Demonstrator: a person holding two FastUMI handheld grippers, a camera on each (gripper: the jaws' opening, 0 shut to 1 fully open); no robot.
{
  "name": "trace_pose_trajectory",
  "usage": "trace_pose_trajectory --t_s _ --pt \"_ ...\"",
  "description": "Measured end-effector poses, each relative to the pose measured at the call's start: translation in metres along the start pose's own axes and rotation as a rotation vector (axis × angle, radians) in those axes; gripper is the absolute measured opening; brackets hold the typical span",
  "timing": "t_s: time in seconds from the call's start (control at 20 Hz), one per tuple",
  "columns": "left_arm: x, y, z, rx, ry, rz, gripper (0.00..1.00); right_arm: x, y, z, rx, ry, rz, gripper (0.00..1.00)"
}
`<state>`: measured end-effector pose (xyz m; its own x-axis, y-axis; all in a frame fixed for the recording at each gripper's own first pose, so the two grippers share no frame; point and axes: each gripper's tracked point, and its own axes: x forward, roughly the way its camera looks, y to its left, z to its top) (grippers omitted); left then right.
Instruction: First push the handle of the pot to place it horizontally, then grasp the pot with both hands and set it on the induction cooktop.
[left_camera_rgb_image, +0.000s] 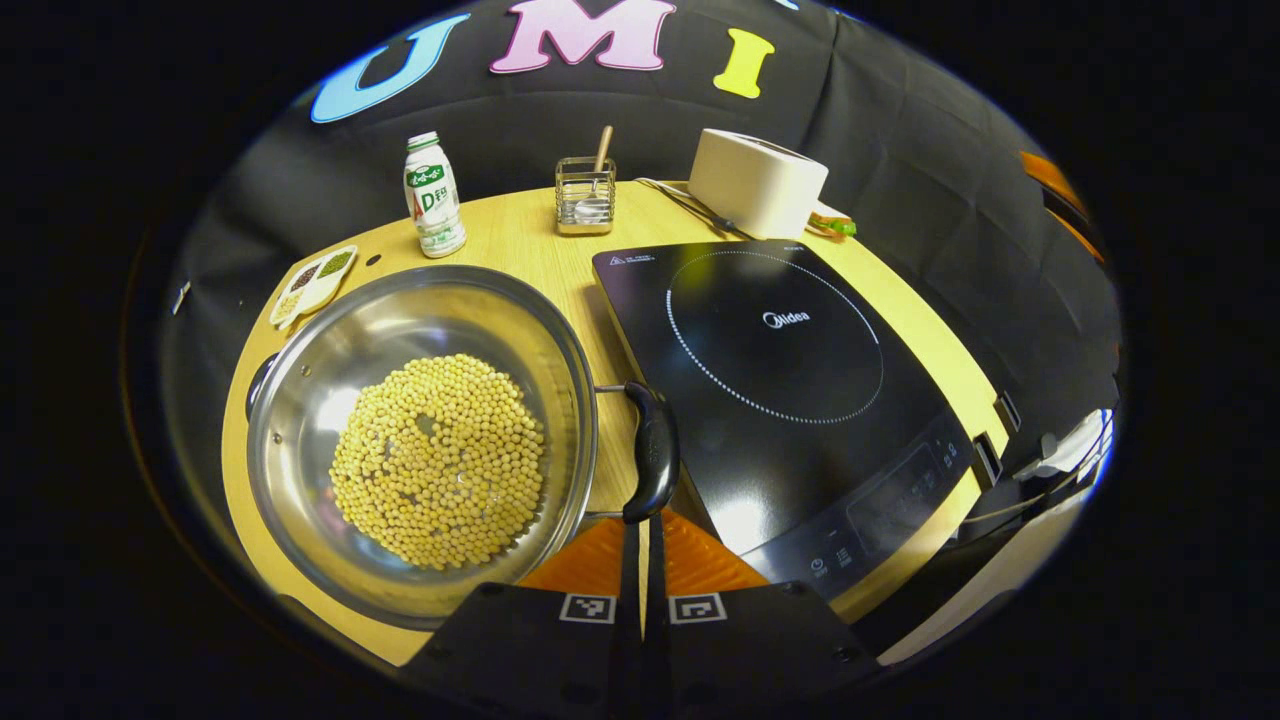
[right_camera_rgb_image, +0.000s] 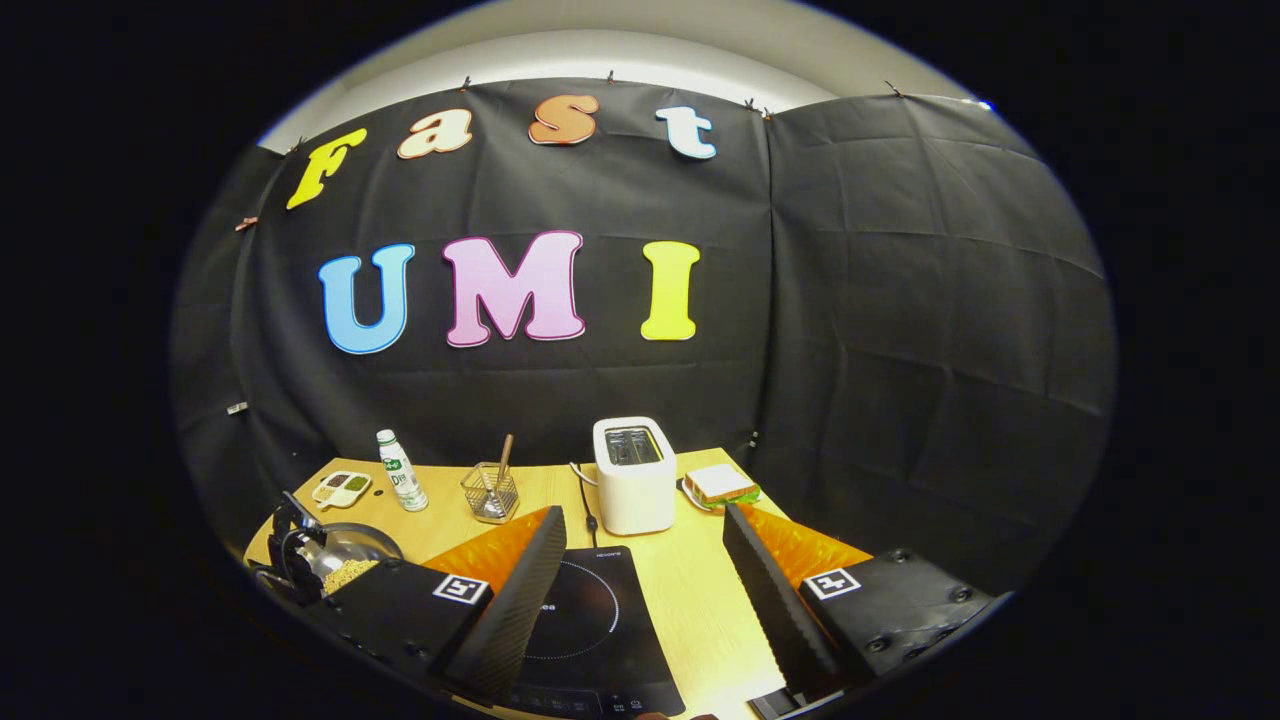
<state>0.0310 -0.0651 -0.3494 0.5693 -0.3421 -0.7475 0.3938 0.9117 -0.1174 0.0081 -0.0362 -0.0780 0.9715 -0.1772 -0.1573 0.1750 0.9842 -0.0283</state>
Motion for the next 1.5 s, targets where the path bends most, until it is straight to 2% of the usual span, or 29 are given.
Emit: trace_pose_trajectory --t_s 0.6,1.1,1.3,1.5 --pt "0.020 0.006 0.039 -0.060 -0.070 0.003 0.05 -0.002 -0.010 0.001 -0.022 -0.005 -0.036 0.98" --pt "0.029 0.013 0.061 -0.056 -0.113 -0.009 0.05 -0.006 -0.002 -0.002 -0.051 0.006 -0.028 0.98" --pt "0.017 0.012 0.063 -0.075 -0.149 -0.027 0.05 -0.005 0.002 -0.005 -0.052 0.023 -0.023 0.98" --pt "-0.019 0.020 0.070 -0.113 -0.255 -0.026 0.05 0.002 0.023 -0.013 -0.040 0.055 0.015 0.98"
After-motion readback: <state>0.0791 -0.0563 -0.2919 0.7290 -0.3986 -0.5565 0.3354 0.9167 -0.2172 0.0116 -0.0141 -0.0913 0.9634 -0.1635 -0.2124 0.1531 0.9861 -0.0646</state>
